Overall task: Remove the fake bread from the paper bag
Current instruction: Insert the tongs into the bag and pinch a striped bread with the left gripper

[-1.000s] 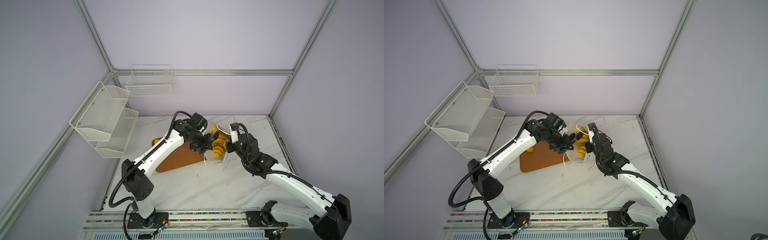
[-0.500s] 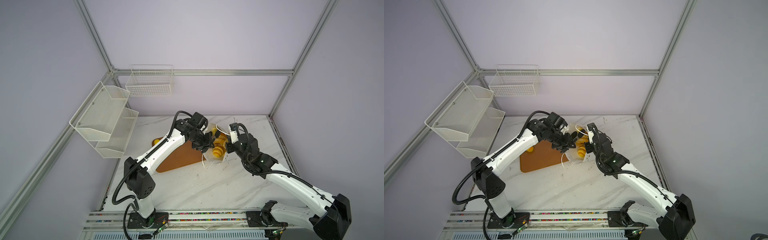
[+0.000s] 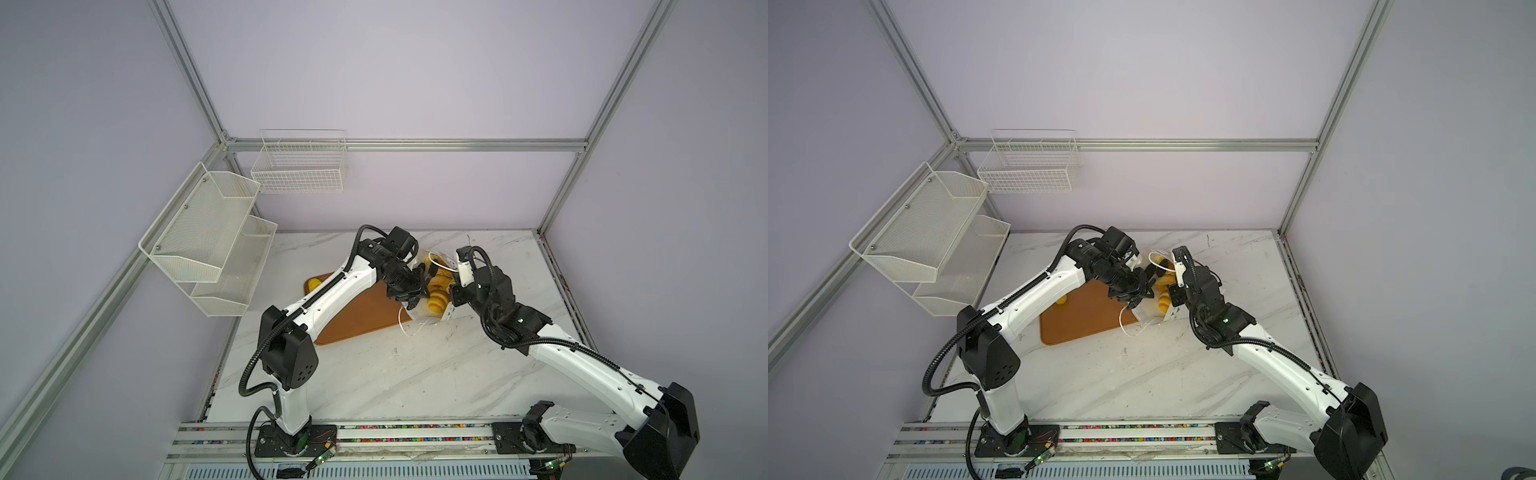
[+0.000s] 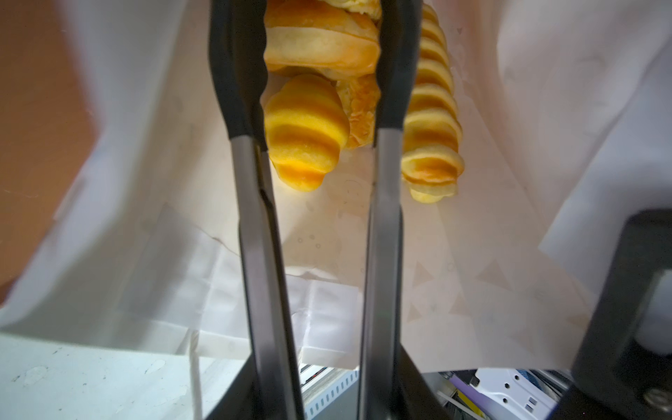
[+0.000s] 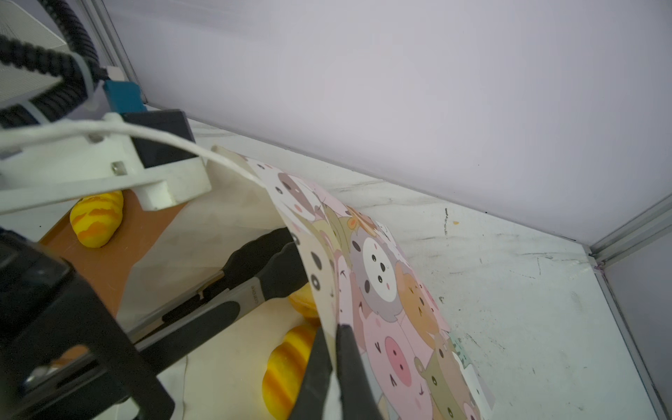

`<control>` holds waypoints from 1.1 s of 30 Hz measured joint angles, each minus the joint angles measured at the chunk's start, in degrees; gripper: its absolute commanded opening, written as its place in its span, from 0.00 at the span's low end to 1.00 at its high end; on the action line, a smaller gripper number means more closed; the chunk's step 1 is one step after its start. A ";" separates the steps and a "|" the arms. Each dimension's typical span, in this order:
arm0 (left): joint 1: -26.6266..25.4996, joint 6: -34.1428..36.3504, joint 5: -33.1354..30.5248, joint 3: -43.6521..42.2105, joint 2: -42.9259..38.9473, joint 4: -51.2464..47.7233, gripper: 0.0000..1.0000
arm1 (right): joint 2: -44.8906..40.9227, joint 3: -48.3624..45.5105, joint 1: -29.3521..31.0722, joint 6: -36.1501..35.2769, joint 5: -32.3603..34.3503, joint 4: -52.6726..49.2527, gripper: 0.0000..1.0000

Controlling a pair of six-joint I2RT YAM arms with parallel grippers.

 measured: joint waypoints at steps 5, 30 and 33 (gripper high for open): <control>0.00 0.39 0.13 0.00 -0.11 0.35 0.14 | 0.22 0.00 0.00 -0.04 0.52 0.02 0.00; -0.02 -0.37 -0.70 -8.57 -15.19 -0.13 0.04 | 3.15 2.25 0.07 0.00 1.75 1.44 0.00; -0.02 -0.09 -0.70 -8.57 -15.72 -0.83 0.03 | 3.26 2.60 0.07 0.02 2.05 1.18 0.00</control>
